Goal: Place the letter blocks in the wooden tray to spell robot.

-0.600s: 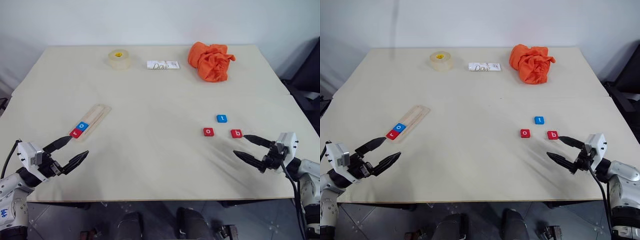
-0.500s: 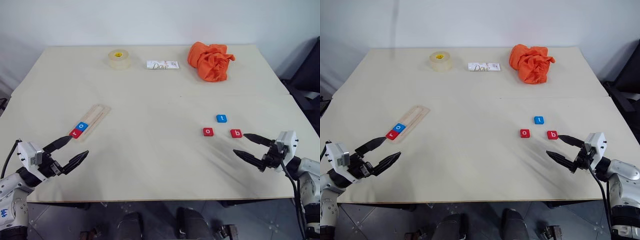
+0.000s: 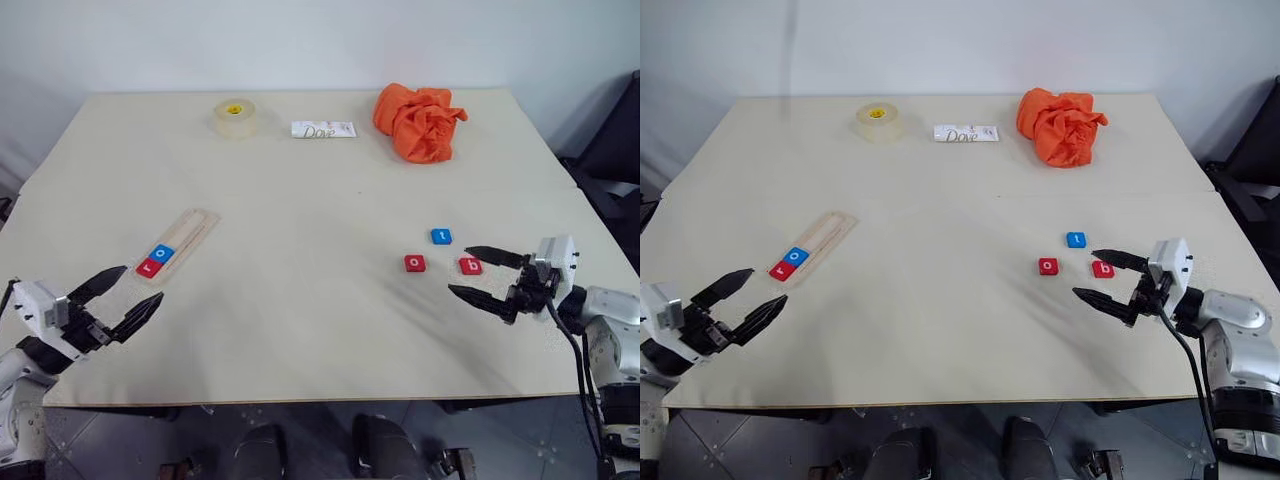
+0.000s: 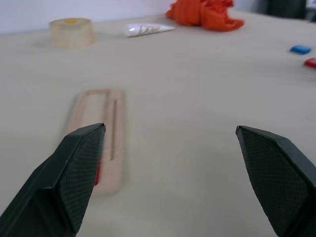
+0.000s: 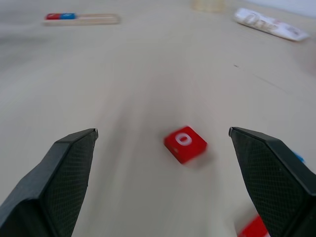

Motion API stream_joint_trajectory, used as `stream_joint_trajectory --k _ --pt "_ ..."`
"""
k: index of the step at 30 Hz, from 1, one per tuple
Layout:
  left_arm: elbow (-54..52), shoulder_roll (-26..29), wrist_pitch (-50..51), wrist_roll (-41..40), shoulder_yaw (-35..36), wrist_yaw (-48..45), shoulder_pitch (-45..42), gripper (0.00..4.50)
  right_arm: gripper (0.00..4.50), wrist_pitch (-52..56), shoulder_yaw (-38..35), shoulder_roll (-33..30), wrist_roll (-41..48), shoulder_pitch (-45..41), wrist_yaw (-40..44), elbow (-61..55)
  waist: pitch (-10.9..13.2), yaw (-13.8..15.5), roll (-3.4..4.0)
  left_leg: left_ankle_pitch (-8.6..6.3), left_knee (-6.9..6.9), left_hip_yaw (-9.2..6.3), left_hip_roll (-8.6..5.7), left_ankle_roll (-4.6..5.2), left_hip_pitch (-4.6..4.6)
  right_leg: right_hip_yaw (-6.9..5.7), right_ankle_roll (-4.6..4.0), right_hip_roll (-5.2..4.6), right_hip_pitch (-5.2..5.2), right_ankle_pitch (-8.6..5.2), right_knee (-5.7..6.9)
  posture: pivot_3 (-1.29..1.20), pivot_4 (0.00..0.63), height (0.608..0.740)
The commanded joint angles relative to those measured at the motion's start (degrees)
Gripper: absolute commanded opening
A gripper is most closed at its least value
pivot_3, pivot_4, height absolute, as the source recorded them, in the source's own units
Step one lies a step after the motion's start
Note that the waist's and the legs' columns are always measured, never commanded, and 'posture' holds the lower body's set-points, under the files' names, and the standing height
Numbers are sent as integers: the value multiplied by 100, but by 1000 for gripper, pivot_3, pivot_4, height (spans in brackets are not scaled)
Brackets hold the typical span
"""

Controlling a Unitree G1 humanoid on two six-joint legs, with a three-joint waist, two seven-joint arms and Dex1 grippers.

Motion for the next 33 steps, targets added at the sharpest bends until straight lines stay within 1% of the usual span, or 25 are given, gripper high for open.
stream_joint_trajectory --k 1,5,12,14,17,19,21,23,25,29,31,33 --pt "-285 169 250 47 360 238 379 4500 4452 89 88 -136 78 -172 192 -250 0 -8 0 0 0 -1 0 0 0 0 0 0 0 0 -1 0 150 740" --pt "-451 130 377 -19 581 371 748 4500 4452 131 234 -171 87 -341 430 -318 0 -44 -1 -1 3 -2 0 1 0 0 -1 -2 0 0 1 0 150 740" --pt "-557 86 450 -22 784 523 972 4500 4452 37 378 -261 3 -606 756 -120 0 -77 -1 -1 1 -3 0 1 -1 -1 -3 -2 0 -1 0 0 150 740" --pt "-540 103 463 -8 782 531 971 4500 4452 18 387 -253 -14 -658 764 -71 0 -81 -1 -1 1 -3 0 1 -1 -1 -3 -1 0 -1 0 0 150 740" --pt "-391 268 619 89 676 642 763 4500 4452 12 399 -229 -34 -685 762 -70 0 -82 -1 -1 1 -3 0 0 -1 -1 -3 -1 -1 -1 2 0 150 740" --pt "-276 461 845 125 537 705 458 4500 4452 23 409 -184 -34 -725 725 -114 0 -79 -2 -1 2 -3 0 0 0 -2 -3 -1 -1 -1 3 0 150 740" --pt "64 802 1260 283 175 762 -73 4500 4452 34 440 -115 -23 -766 675 -192 0 -46 -2 2 5 -7 0 -1 -1 -3 -3 -2 -1 -1 8 0 150 740" --pt "433 1008 1365 423 -124 677 -521 4500 4452 13 447 -57 0 -762 643 -273 -1 -35 -3 8 6 -9 0 -3 -1 -5 -5 -1 -2 0 12 0 150 740" --pt "677 1088 1365 511 -289 610 -814 4500 4452 20 424 -33 29 -709 621 -383 -1 -57 -3 8 3 -6 0 -3 0 -4 -6 -1 -1 1 11 0 150 740" --pt "1568 1302 1495 909 -1008 473 -1906 4500 4452 159 340 14 155 -545 477 -785 0 -75 -5 15 -5 0 -1 -21 -5 -2 -9 3 -11 -2 11 0 150 740" --pt "1909 1352 1574 1076 -1305 392 -2304 4500 4452 219 298 -4 224 -422 437 -992 0 -76 -8 17 -6 1 -1 -25 -5 -3 -9 4 -11 -2 12 0 150 740" --pt "2247 1344 1489 1178 -1448 342 -2617 4500 4452 257 287 -23 297 -343 429 -1160 -1 -86 -9 17 -4 4 -1 -25 -4 -1 -9 4 -9 -2 12 0 150 740"
